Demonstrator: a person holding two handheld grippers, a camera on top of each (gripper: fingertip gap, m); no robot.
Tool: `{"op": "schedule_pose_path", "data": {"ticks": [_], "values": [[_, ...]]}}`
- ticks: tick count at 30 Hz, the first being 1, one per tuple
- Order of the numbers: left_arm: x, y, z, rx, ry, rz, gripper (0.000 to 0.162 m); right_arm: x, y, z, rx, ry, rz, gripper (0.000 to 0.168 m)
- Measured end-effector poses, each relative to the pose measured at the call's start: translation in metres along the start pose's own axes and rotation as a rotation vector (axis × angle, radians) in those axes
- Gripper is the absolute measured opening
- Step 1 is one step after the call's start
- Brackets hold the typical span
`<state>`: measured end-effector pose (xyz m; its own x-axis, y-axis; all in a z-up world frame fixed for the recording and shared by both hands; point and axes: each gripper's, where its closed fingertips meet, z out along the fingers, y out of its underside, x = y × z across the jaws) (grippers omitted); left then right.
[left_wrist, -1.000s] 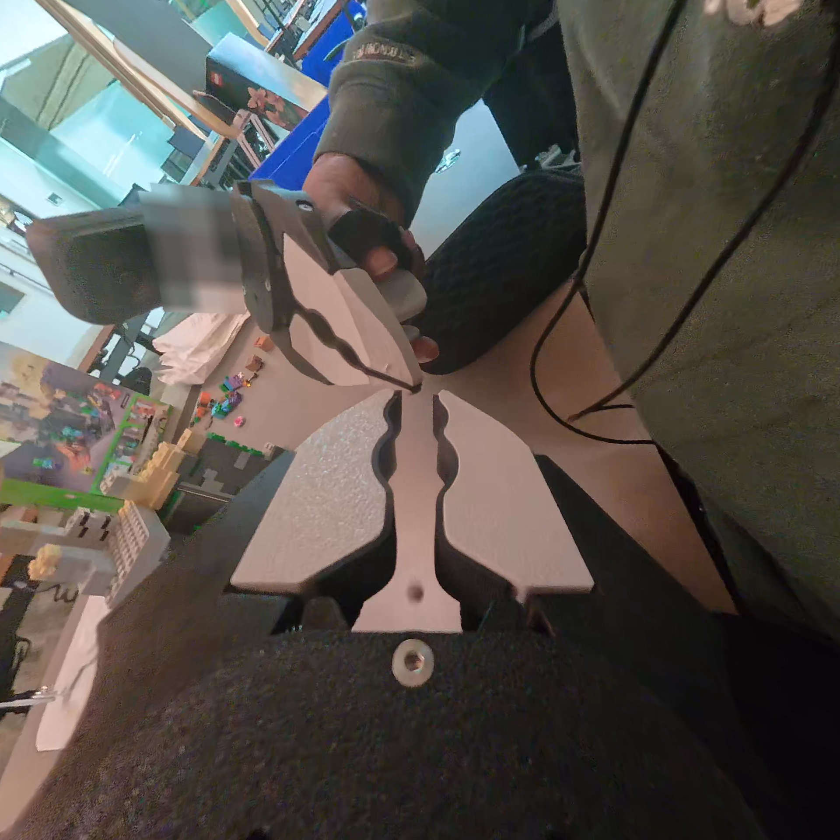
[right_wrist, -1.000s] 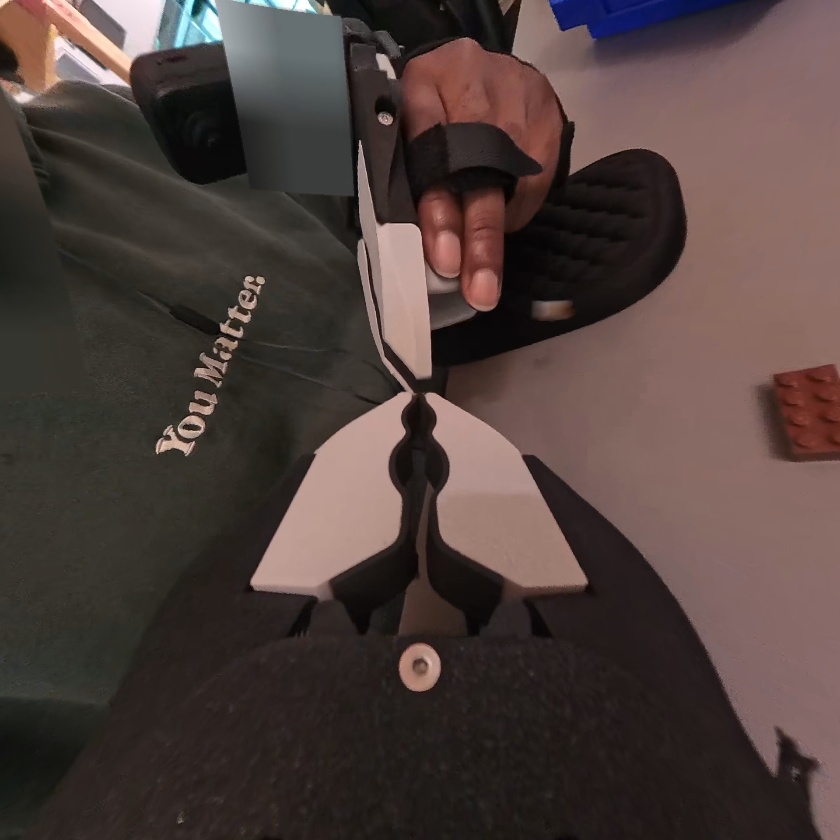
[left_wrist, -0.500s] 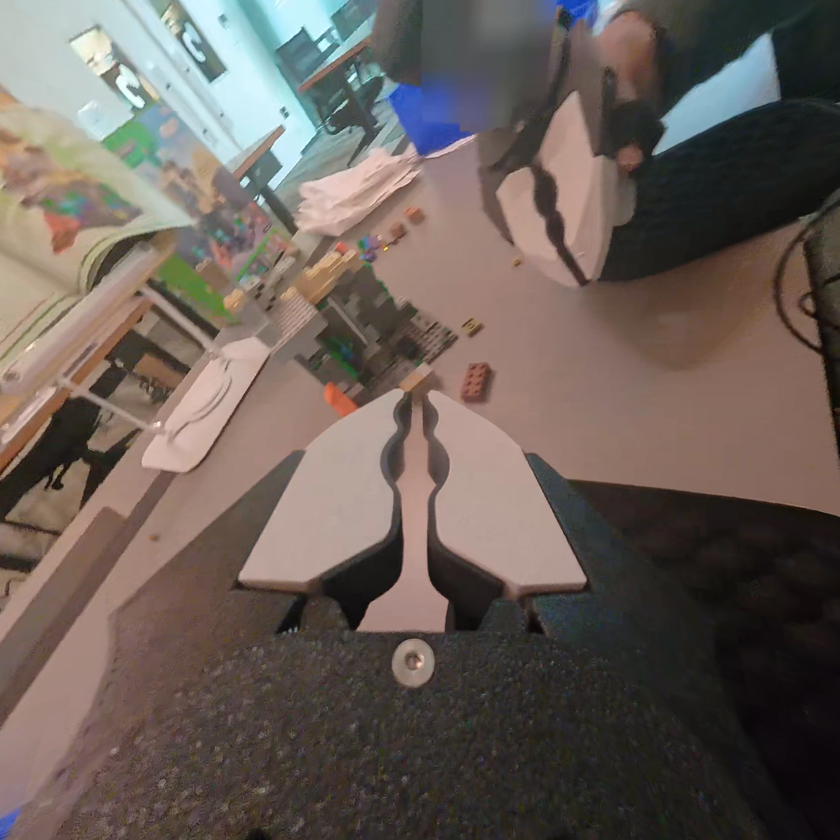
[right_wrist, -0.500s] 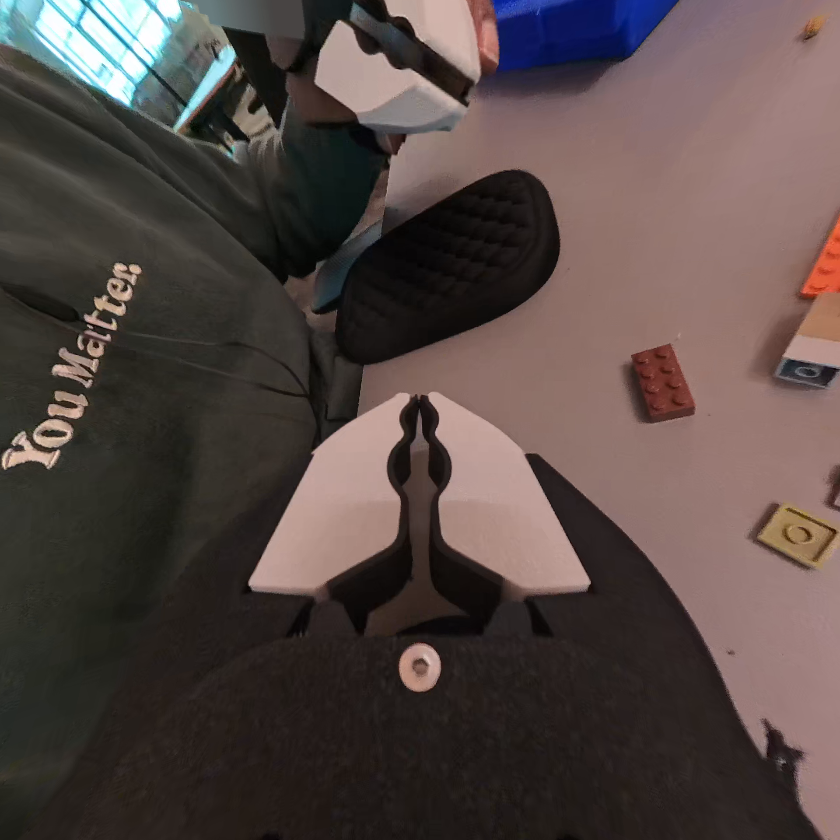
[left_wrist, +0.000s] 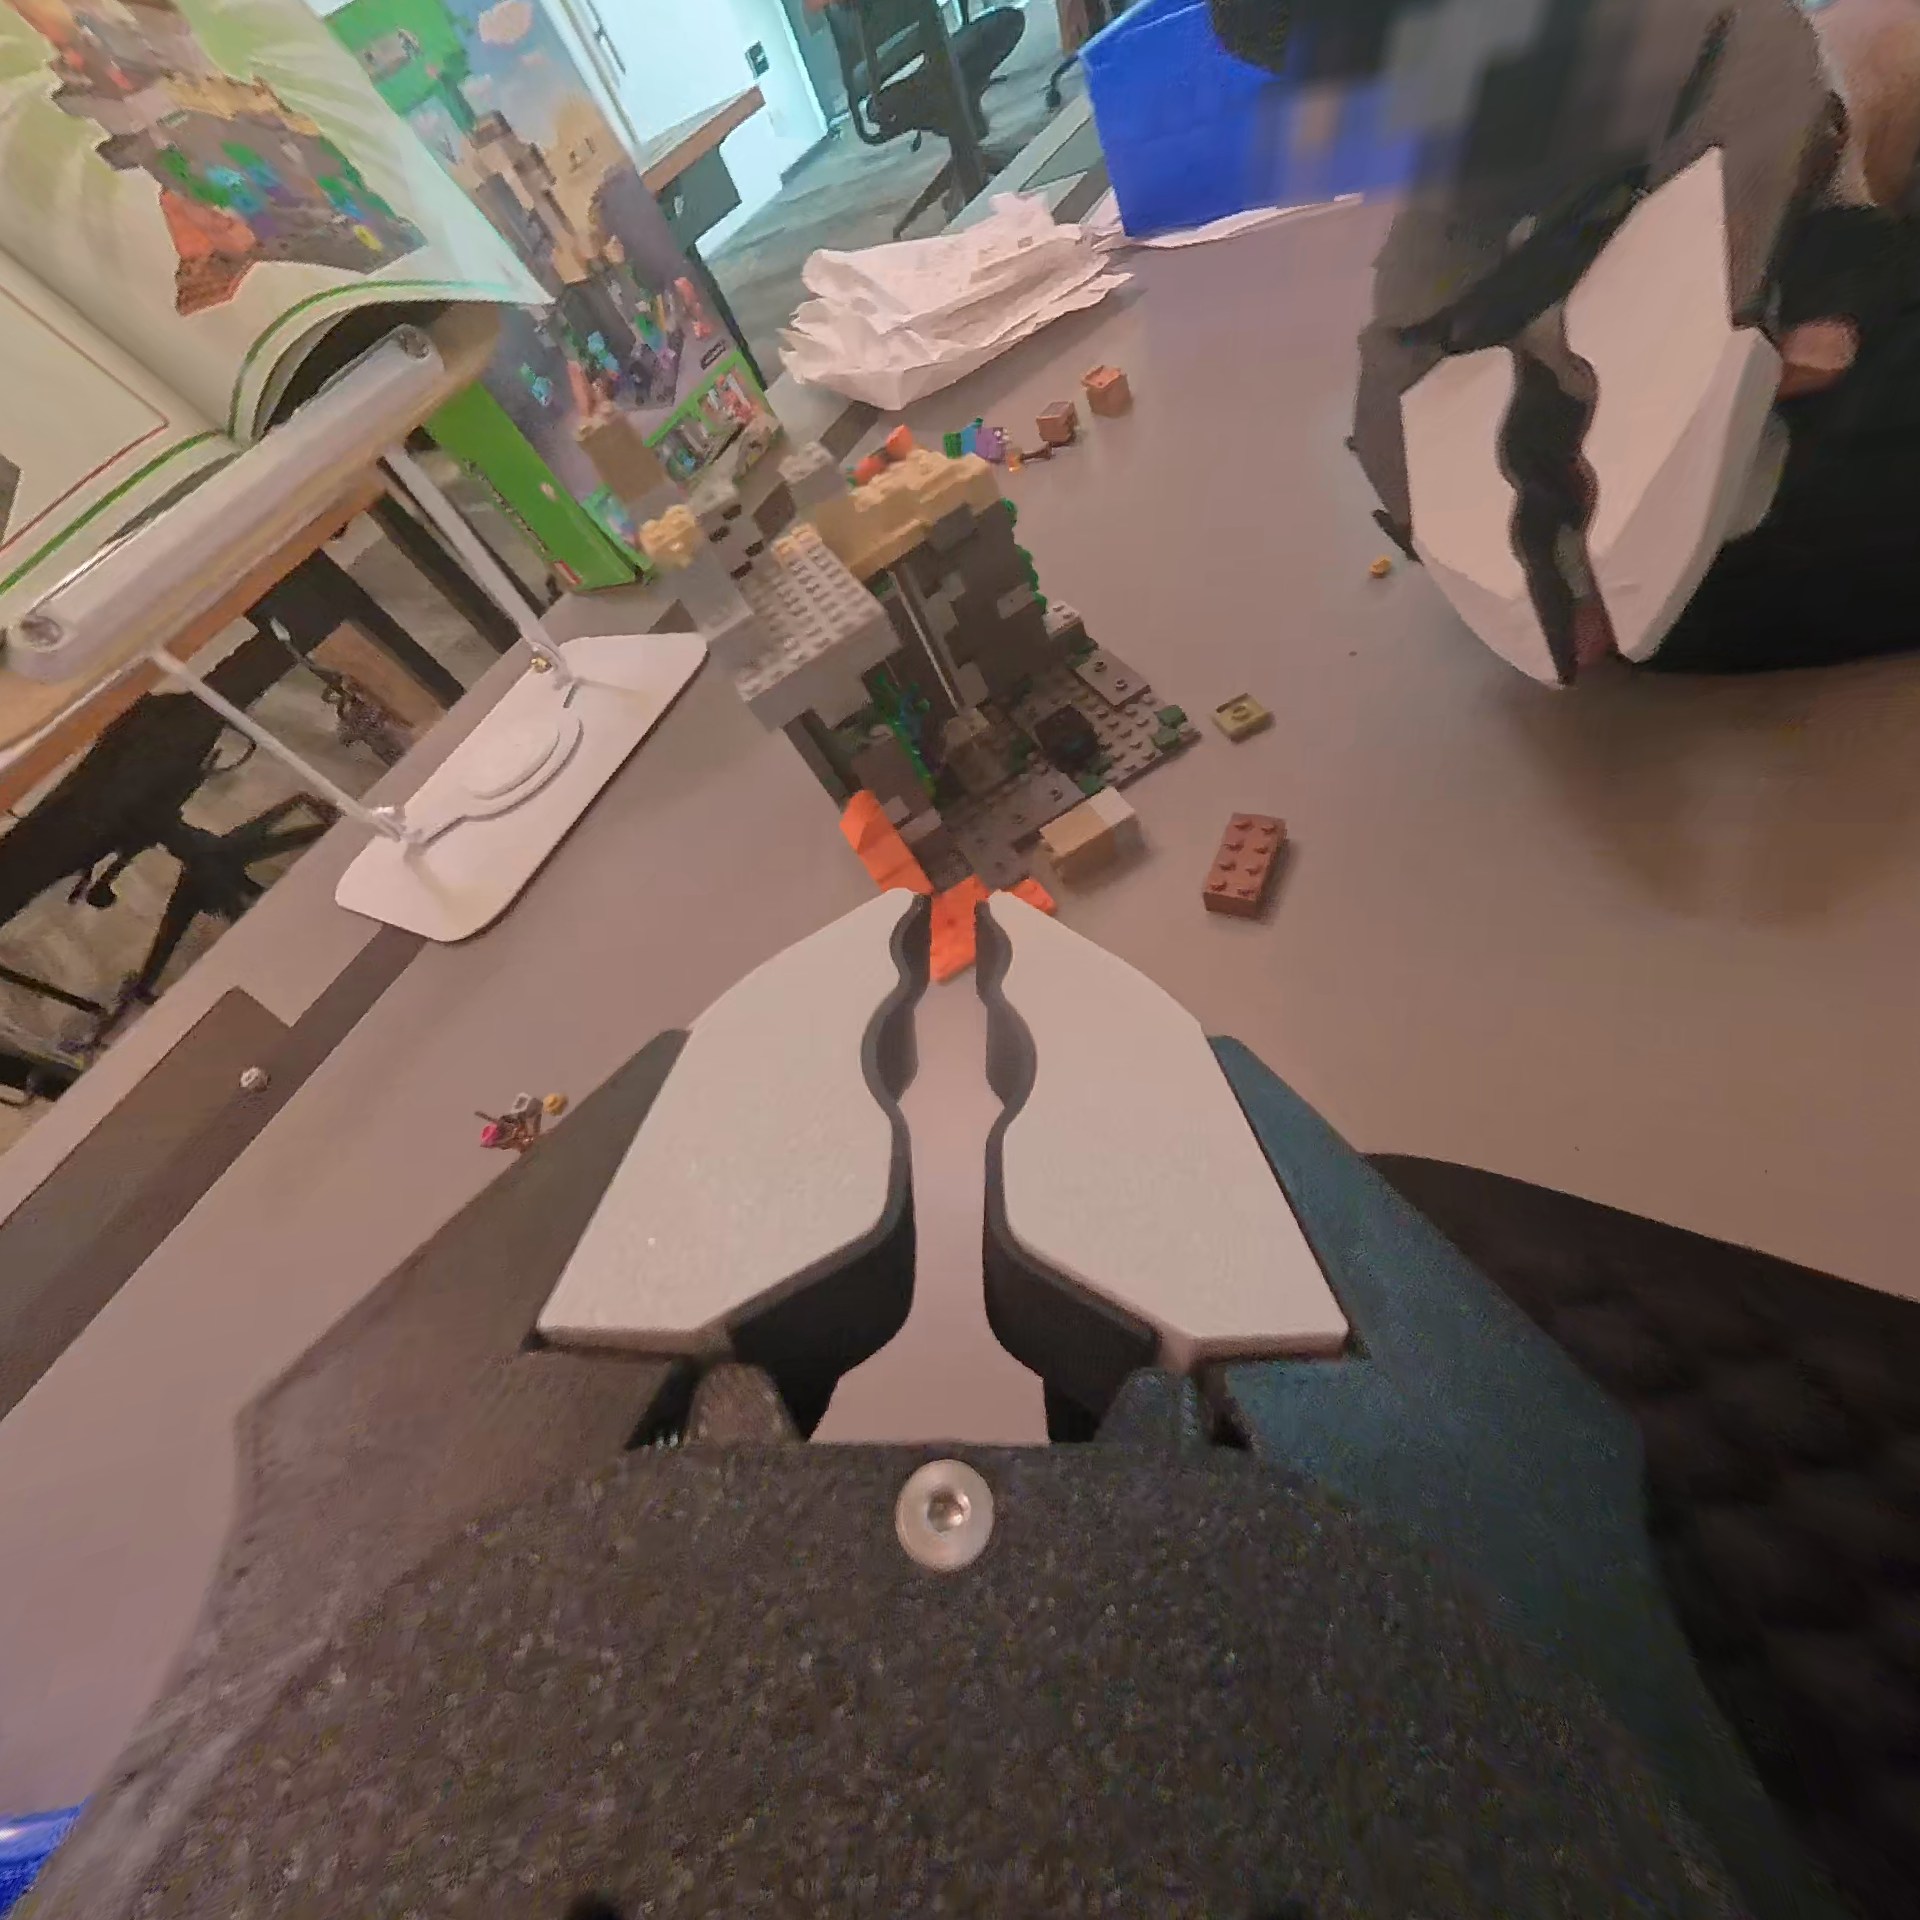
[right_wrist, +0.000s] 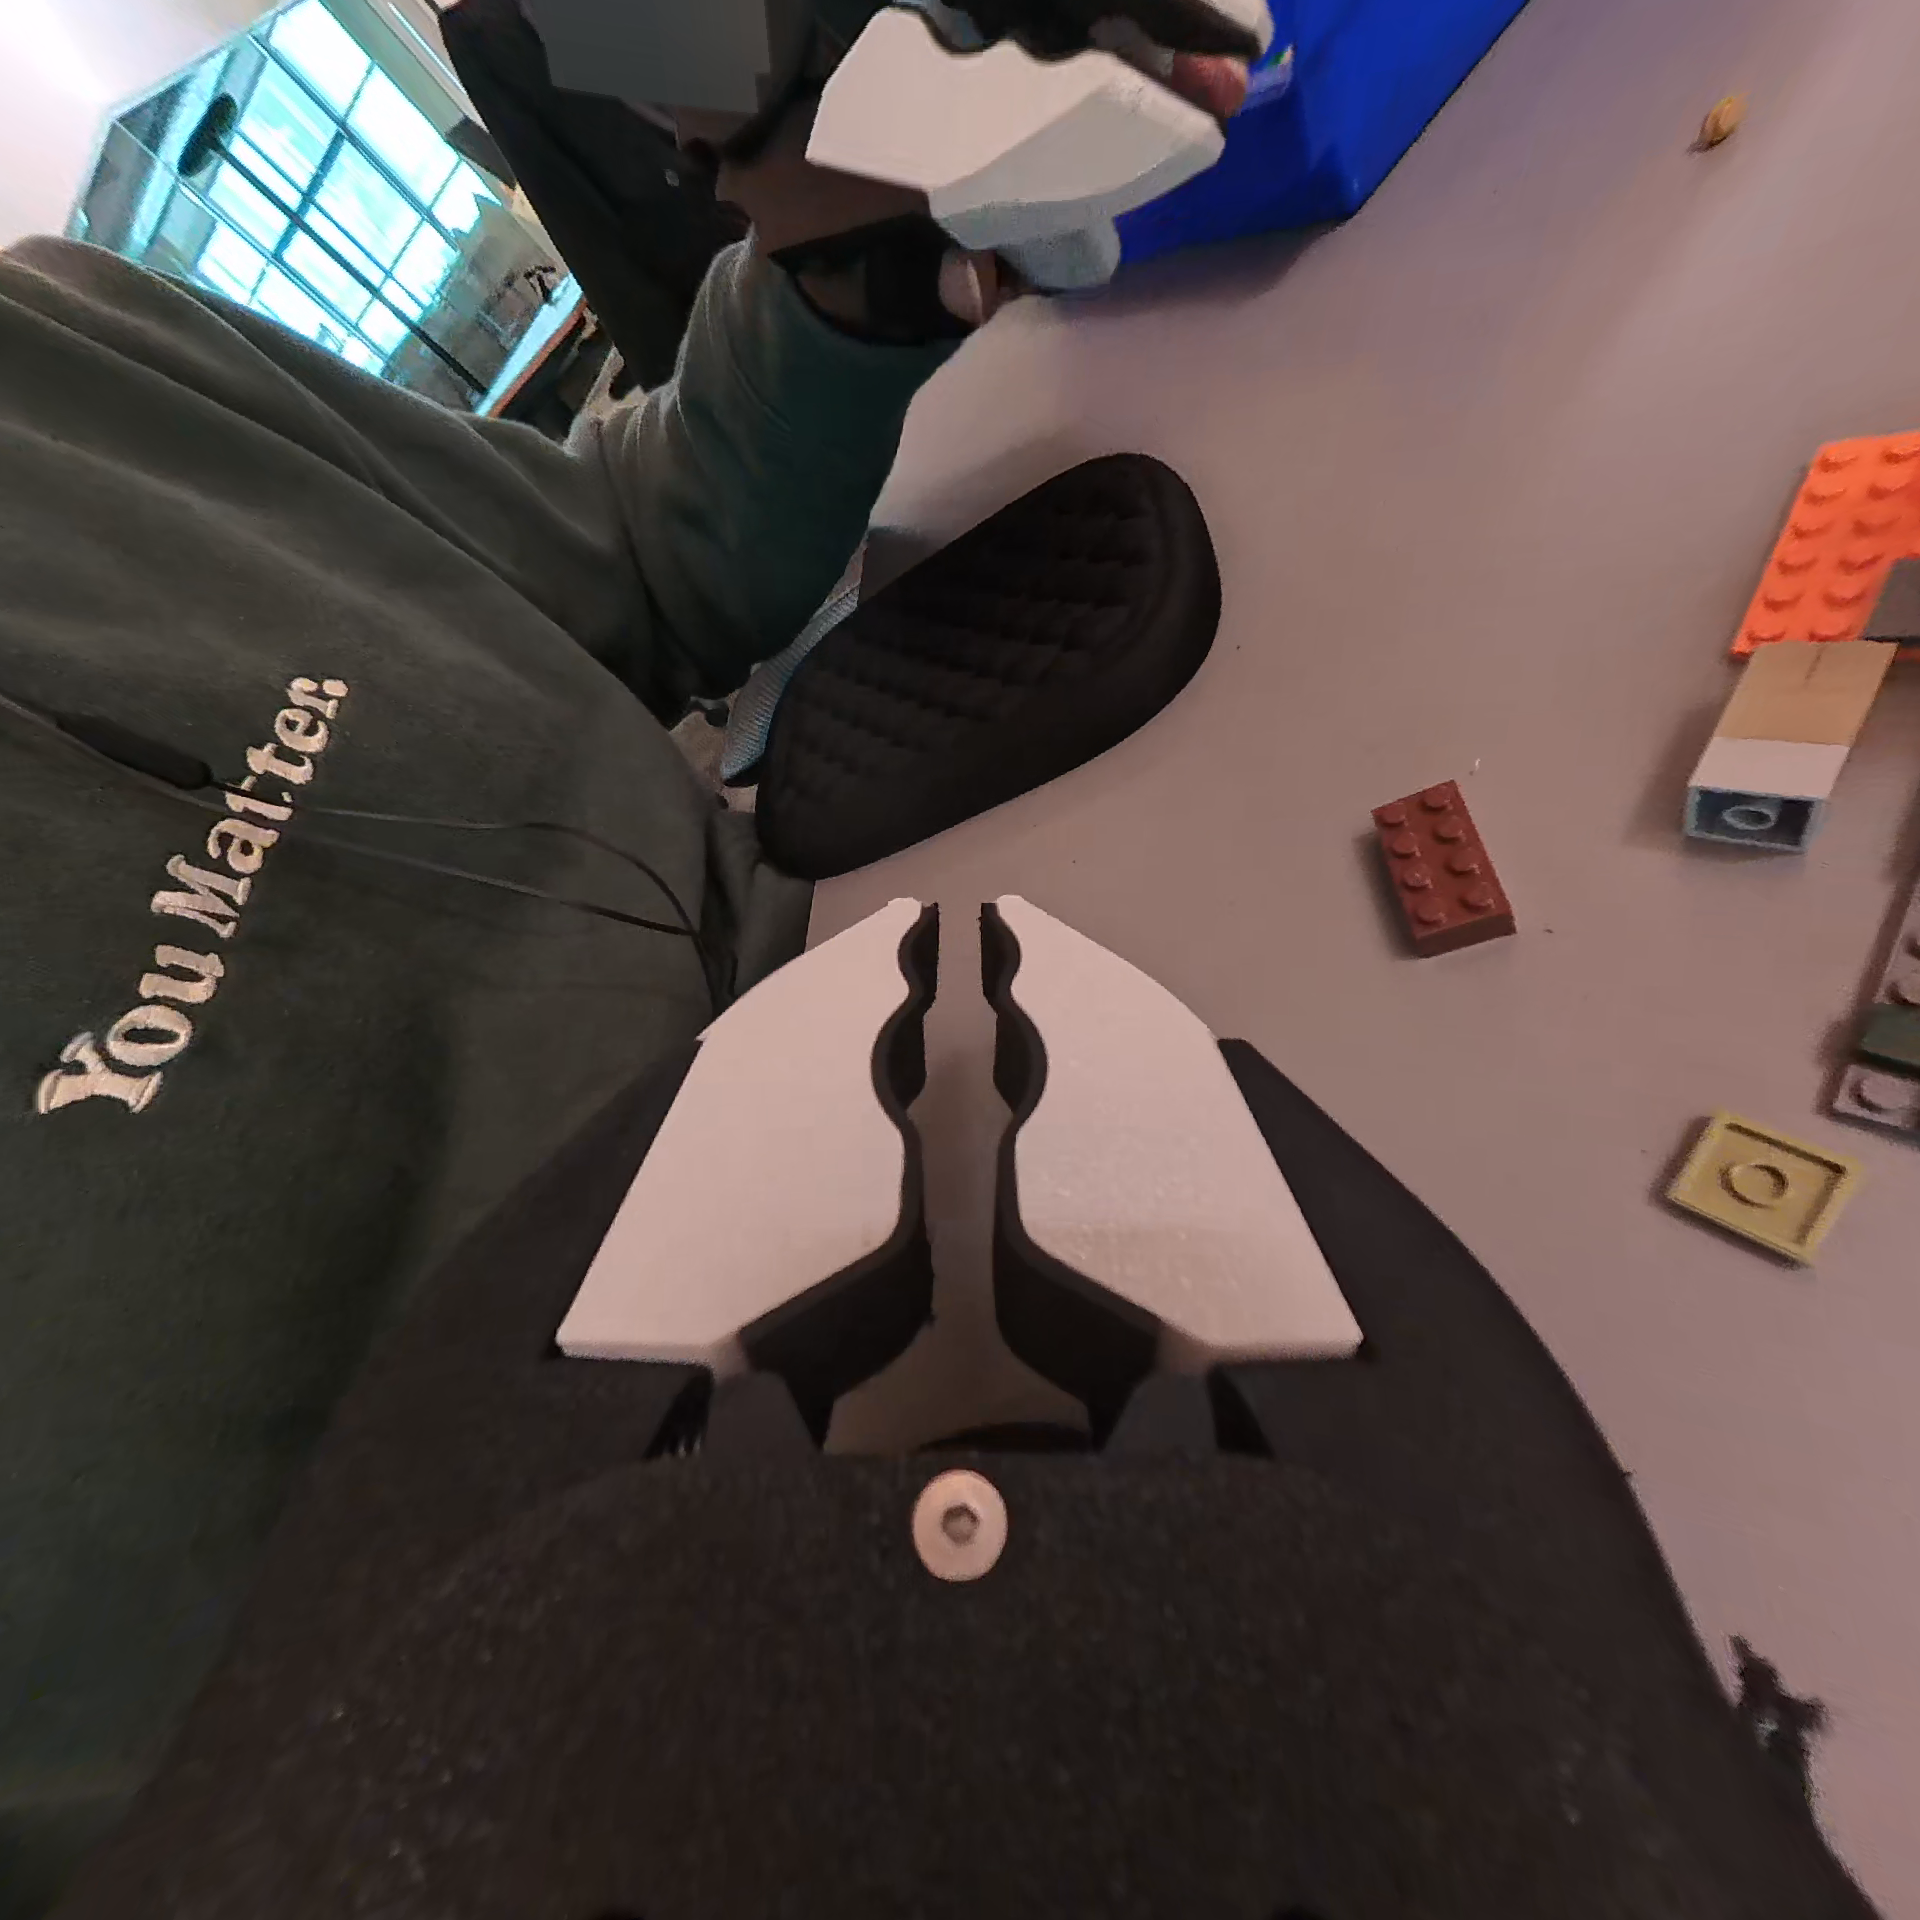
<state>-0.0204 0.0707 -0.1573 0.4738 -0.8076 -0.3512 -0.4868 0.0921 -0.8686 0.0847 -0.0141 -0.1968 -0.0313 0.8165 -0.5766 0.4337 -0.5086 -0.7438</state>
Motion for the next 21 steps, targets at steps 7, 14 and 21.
{"op": "schedule_pose_path", "data": {"ticks": [7, 14, 21], "values": [[-0.103, -0.008, 0.01, -0.204, -0.046, -0.119, 0.006, 0.006, -0.015, -0.011, 0.081, 0.003, -0.004, 0.008], [-0.244, 0.073, 0.073, -0.535, -0.111, -0.193, 0.016, 0.013, -0.029, -0.023, 0.192, 0.022, -0.044, 0.008], [-0.323, 0.169, 0.133, -0.739, -0.251, -0.434, 0.017, 0.032, -0.032, -0.044, 0.254, 0.103, -0.104, 0.009]]}}
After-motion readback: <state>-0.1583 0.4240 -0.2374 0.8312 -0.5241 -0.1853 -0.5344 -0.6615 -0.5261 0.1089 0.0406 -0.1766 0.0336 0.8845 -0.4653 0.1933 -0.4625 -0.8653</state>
